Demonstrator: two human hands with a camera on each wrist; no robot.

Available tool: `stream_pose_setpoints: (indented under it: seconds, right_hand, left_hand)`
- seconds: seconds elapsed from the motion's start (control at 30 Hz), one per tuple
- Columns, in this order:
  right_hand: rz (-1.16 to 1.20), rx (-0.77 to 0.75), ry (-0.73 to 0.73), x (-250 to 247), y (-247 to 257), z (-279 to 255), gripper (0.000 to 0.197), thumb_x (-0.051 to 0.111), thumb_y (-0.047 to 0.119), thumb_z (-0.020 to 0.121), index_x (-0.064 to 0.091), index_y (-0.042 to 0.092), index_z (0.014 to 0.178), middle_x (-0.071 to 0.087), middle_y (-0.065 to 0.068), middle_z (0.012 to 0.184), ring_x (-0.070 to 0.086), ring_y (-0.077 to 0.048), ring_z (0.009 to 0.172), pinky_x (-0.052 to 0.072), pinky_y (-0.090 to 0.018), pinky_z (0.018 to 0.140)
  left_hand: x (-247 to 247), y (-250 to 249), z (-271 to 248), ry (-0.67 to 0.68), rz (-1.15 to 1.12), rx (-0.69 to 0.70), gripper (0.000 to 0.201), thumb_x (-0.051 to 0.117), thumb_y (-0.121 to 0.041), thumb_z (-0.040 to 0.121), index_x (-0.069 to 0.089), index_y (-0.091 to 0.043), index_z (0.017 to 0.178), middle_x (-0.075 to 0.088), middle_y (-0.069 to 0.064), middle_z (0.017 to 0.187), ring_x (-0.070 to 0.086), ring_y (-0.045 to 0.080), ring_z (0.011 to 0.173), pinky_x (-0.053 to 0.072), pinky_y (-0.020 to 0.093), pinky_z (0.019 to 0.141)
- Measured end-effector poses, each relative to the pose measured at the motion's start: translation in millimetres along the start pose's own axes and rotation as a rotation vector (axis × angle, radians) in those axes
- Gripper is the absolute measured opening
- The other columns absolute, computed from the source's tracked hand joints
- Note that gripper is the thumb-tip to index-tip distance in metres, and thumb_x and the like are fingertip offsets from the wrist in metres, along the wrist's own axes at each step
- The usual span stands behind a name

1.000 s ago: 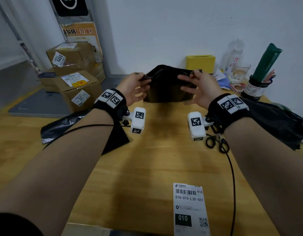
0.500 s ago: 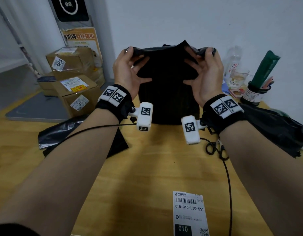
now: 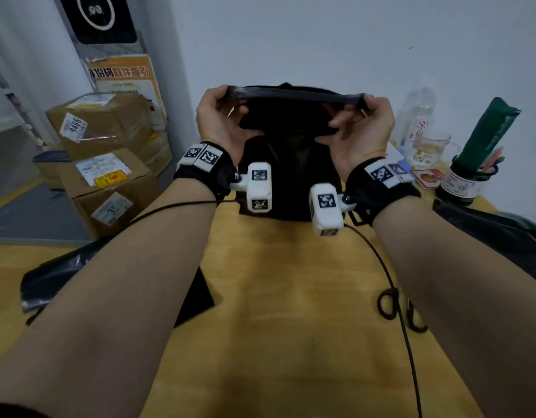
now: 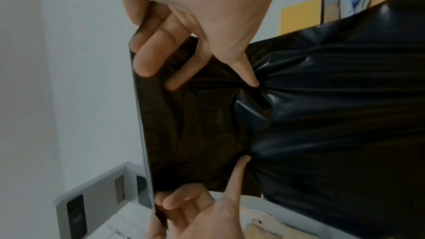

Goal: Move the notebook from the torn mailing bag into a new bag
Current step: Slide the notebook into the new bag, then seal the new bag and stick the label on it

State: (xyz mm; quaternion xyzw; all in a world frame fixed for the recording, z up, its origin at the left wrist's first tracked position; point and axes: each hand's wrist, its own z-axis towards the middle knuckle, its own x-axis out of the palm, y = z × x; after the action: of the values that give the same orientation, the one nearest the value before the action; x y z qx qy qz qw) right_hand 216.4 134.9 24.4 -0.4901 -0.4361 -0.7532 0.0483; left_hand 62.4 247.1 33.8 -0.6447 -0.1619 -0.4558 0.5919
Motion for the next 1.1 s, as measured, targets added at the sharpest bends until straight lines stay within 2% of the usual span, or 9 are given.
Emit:
stream_pose_setpoints:
  seconds: [0.17, 0.33, 0.4, 0.47, 0.5, 0.57, 0.63, 0.8, 1.1]
  right_hand:
    - [0.051, -0.046, -0.032, -1.1, -9.8, 33.3, 0.027, 0.045, 0.027, 0.083, 0.04, 0.016, 0.06, 0.03, -0.004, 0.036, 0.043, -0.029, 0.052, 0.041, -0.055, 0.088]
    - [-0.137, 0.104, -0.084, -42.0, -30.1, 10.3, 0.039, 0.037, 0.026, 0.092, 0.044, 0.018, 0.055, 0.031, 0.002, 0.037, 0.057, -0.025, 0.053, 0.044, -0.054, 0.101]
    - [-0.176, 0.198, -0.093, -59.6, -34.5, -1.8, 0.041, 0.036, 0.024, 0.095, 0.045, 0.019, 0.056, 0.032, 0.004, 0.036, 0.061, -0.023, 0.051, 0.059, -0.037, 0.076]
    - [-0.251, 0.263, -0.096, -72.8, -35.7, -14.9, 0.033, 0.038, 0.022, 0.096, 0.042, 0.019, 0.063, 0.035, 0.007, 0.038, 0.062, -0.02, 0.049, 0.051, -0.022, 0.049]
    - [-0.29, 0.276, -0.104, -77.6, -36.1, -21.4, 0.031, 0.039, 0.022, 0.095, 0.041, 0.019, 0.065, 0.035, 0.007, 0.039, 0.062, -0.02, 0.05, 0.055, -0.025, 0.058]
    - [-0.39, 0.293, -0.123, -83.7, -33.7, -35.3, 0.027, 0.041, 0.023, 0.094, 0.042, 0.019, 0.067, 0.035, 0.005, 0.043, 0.06, -0.021, 0.053, 0.052, -0.047, 0.099]
    - [-0.508, 0.342, -0.157, -91.7, -28.7, -47.9, 0.027, 0.044, 0.026, 0.092, 0.045, 0.019, 0.066, 0.034, 0.003, 0.045, 0.06, -0.022, 0.055, 0.041, -0.057, 0.109]
    - [-0.564, 0.559, -0.216, -114.6, -10.1, -73.6, 0.024, 0.048, 0.024, 0.09, 0.05, 0.016, 0.067, 0.037, -0.002, 0.049, 0.058, -0.026, 0.066, 0.058, -0.054, 0.084]
    - [-0.978, 0.732, -0.123, -137.4, 10.2, -116.6, 0.021, 0.059, 0.018, 0.093, 0.05, 0.012, 0.076, 0.044, -0.005, 0.057, 0.056, -0.027, 0.059, 0.06, -0.041, 0.065]
  left_hand:
    - [-2.2, 6.1, 20.2, 0.021, 0.025, 0.055, 0.021, 0.046, -0.022, 0.085, 0.049, -0.017, 0.064, 0.045, 0.0, 0.059, 0.041, 0.015, 0.049, 0.041, 0.045, 0.082]
    - [-50.4, 31.7, 0.5, -0.104, 0.164, -0.026, 0.019, 0.044, -0.022, 0.086, 0.041, -0.021, 0.067, 0.038, -0.003, 0.057, 0.039, 0.014, 0.048, 0.04, 0.04, 0.079]
    - [-65.4, 40.1, -14.3, -0.154, 0.223, -0.074, 0.021, 0.043, -0.023, 0.086, 0.038, -0.023, 0.066, 0.038, -0.004, 0.054, 0.039, 0.013, 0.048, 0.041, 0.042, 0.085]
    - [-78.7, 46.1, -31.0, -0.205, 0.265, -0.117, 0.021, 0.042, -0.025, 0.087, 0.037, -0.023, 0.067, 0.038, -0.006, 0.051, 0.04, 0.012, 0.047, 0.038, 0.046, 0.099]
    - [-84.6, 49.0, -39.8, -0.228, 0.29, -0.134, 0.02, 0.042, -0.026, 0.088, 0.038, -0.024, 0.068, 0.039, -0.006, 0.05, 0.041, 0.012, 0.047, 0.036, 0.046, 0.101]
    - [-92.5, 54.3, -58.8, -0.255, 0.371, -0.165, 0.019, 0.044, -0.026, 0.088, 0.039, -0.023, 0.07, 0.04, -0.006, 0.051, 0.043, 0.012, 0.047, 0.038, 0.045, 0.098]
    - [-97.1, 57.8, -77.6, -0.261, 0.511, -0.21, 0.017, 0.046, -0.027, 0.087, 0.042, -0.022, 0.072, 0.044, -0.006, 0.051, 0.045, 0.013, 0.048, 0.041, 0.043, 0.088]
    - [-106.9, 53.0, -113.6, -0.277, 0.772, -0.308, 0.014, 0.055, -0.024, 0.081, 0.058, -0.012, 0.084, 0.058, 0.003, 0.062, 0.058, 0.021, 0.051, 0.055, 0.034, 0.064]
    - [-117.8, 46.8, -161.1, -0.272, 0.93, -0.488, 0.014, 0.056, -0.018, 0.09, 0.061, -0.009, 0.1, 0.06, 0.004, 0.067, 0.059, 0.021, 0.051, 0.061, 0.037, 0.061]
